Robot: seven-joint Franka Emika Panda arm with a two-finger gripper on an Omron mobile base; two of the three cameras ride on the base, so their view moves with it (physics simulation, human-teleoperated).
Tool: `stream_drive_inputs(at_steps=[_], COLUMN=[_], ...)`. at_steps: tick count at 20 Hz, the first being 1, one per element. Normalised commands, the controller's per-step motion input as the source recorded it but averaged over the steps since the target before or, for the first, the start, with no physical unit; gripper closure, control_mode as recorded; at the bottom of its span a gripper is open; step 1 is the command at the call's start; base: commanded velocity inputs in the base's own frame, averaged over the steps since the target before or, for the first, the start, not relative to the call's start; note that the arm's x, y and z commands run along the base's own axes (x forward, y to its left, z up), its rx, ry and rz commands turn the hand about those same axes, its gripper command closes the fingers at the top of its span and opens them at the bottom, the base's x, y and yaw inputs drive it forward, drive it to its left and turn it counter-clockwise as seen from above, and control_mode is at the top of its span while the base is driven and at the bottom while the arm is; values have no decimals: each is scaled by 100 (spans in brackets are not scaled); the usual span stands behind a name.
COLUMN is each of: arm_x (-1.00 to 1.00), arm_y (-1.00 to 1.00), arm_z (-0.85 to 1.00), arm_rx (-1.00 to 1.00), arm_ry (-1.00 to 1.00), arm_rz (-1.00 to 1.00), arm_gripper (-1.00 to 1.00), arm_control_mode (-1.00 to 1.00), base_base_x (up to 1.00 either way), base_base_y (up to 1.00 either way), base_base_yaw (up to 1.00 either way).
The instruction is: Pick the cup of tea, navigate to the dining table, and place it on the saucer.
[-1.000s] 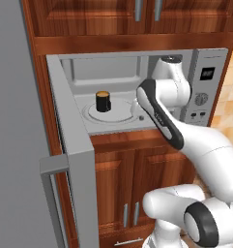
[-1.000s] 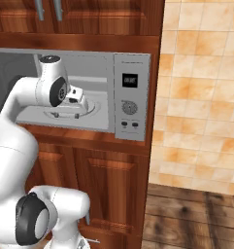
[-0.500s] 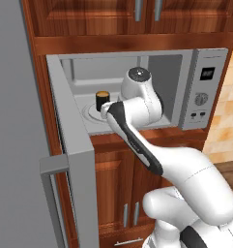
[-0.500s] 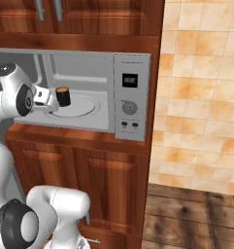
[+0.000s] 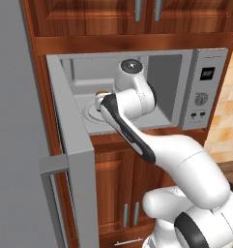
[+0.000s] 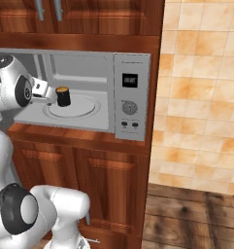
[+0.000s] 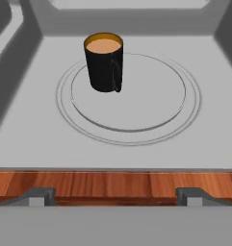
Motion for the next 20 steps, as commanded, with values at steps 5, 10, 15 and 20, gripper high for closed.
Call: stream_drive_inputs(at_steps=[5, 10, 15, 20], arm_x=[40, 60, 55, 17], arm_y=[-1, 0, -2, 0], arm_z=[0, -5, -23, -59], arm_rx=[0, 0, 4, 10], arm_ry=[1, 7, 0, -3], arm_rz=[0, 3, 7, 2], arm_gripper=[-100, -100, -100, -100], arm_control_mode=[-100, -100, -100, -100], base_base_x=[0, 0, 0, 0], base_base_y=[0, 0, 0, 0], base_base_yaw=[0, 0, 0, 0])
